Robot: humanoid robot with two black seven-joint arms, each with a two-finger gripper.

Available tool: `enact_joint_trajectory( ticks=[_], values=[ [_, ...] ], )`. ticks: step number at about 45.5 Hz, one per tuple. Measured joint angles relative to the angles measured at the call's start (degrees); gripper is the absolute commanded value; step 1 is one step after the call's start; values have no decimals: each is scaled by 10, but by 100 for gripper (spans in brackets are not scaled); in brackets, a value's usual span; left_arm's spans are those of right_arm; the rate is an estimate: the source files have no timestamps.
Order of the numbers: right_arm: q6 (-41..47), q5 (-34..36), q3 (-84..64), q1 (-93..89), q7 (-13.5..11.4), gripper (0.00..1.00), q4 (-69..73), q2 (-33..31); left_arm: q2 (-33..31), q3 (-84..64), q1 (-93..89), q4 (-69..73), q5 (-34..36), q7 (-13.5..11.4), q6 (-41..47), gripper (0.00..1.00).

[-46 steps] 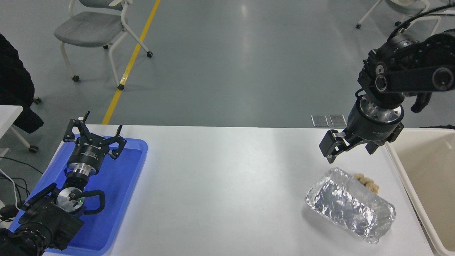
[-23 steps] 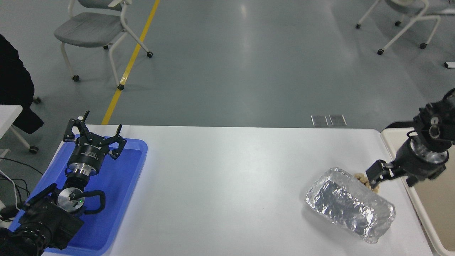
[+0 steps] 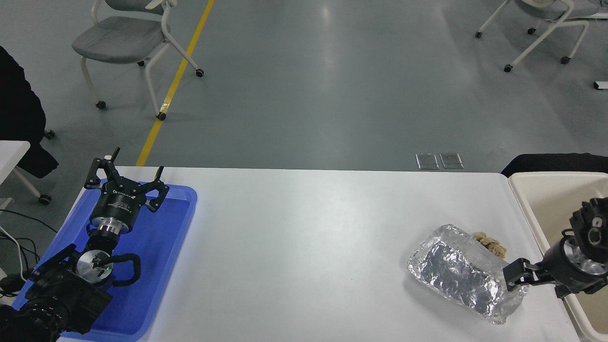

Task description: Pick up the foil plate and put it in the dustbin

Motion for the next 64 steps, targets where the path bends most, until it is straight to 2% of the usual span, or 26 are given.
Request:
enact_joint_trajectory(
  ticks=[4, 6, 13, 14, 17, 18, 20, 48, 64],
  values=[
    [-12, 6, 14, -21, -5, 100, -16, 8, 0, 0, 0, 0, 0, 0, 0, 100],
    [-17, 9, 19, -32, -6, 93, -24, 12, 0, 0, 0, 0, 0, 0, 0, 100],
    [-33, 14, 36, -67, -10, 49, -53, 31, 0, 0, 0, 0, 0, 0, 0, 100],
    [-35, 14, 38, -71, -10, 44, -57, 34, 0, 0, 0, 0, 0, 0, 0, 100],
    [-40, 15, 45, -87, -10, 37, -68, 42, 0, 0, 0, 0, 0, 0, 0, 100],
    [-41, 15, 47, -90, -9, 32, -72, 44, 0, 0, 0, 0, 0, 0, 0, 100],
    [-44, 16, 51, -98, -8, 0, -79, 49, 0, 0, 0, 0, 0, 0, 0, 100],
    [-73, 17, 64, -120, -8, 0, -97, 61, 0, 0, 0, 0, 0, 0, 0, 100],
    [-53, 15, 13, -9, -9, 0, -9, -13, -1, 0, 0, 0, 0, 0, 0, 100]
  ],
)
